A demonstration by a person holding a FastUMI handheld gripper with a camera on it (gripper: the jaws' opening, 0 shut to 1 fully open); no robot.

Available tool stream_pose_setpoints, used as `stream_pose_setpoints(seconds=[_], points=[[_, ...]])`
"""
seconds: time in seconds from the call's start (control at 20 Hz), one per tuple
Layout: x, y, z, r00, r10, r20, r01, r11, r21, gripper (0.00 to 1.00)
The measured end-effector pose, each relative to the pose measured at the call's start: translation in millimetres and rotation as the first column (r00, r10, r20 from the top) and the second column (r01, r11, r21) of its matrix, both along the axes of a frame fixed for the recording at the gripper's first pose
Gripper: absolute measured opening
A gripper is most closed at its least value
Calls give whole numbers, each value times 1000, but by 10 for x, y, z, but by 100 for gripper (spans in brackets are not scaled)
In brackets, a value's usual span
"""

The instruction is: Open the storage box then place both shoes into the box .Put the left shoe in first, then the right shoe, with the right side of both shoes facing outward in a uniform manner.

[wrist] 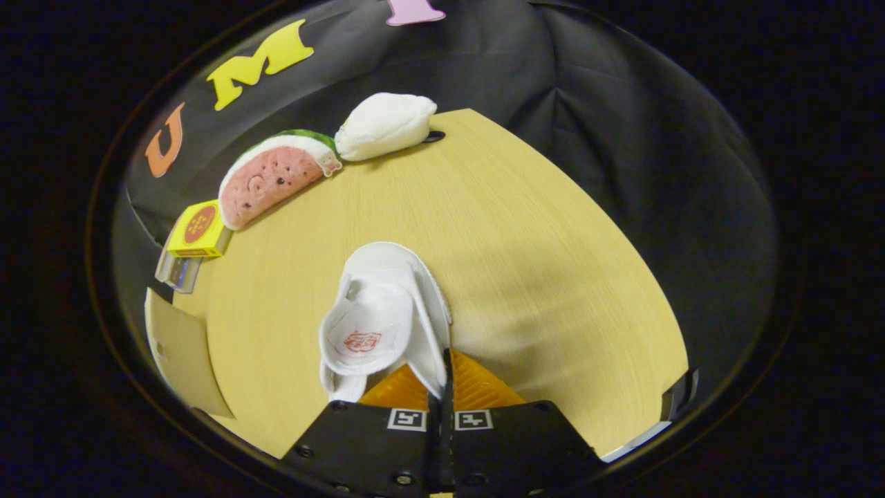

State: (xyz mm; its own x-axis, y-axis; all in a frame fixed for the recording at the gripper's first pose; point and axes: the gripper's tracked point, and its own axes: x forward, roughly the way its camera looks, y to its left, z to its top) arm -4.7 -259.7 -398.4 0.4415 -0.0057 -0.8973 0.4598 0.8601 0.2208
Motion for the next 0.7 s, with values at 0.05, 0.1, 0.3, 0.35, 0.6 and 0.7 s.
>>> stream_pose_setpoints(seconds=[0.05, 0.1, 0.3, 0.35, 0.6, 0.7], points=[[-28, 79, 68, 1000, -6, 1, 6, 1000, 7, 0], [-46, 176, 156, 1000, -9, 3, 9, 1000, 17, 0], [-107, 639, 655, 999, -37, 34, 35, 998, 44, 0], [-95, 777, 815, 998, -47, 51, 45, 998, 48, 0], [-32, 1727, 1607, 988, -47, 150, 40, 998, 54, 0], [8, 2205, 1866, 983, -37, 178, 25, 997, 66, 0]])
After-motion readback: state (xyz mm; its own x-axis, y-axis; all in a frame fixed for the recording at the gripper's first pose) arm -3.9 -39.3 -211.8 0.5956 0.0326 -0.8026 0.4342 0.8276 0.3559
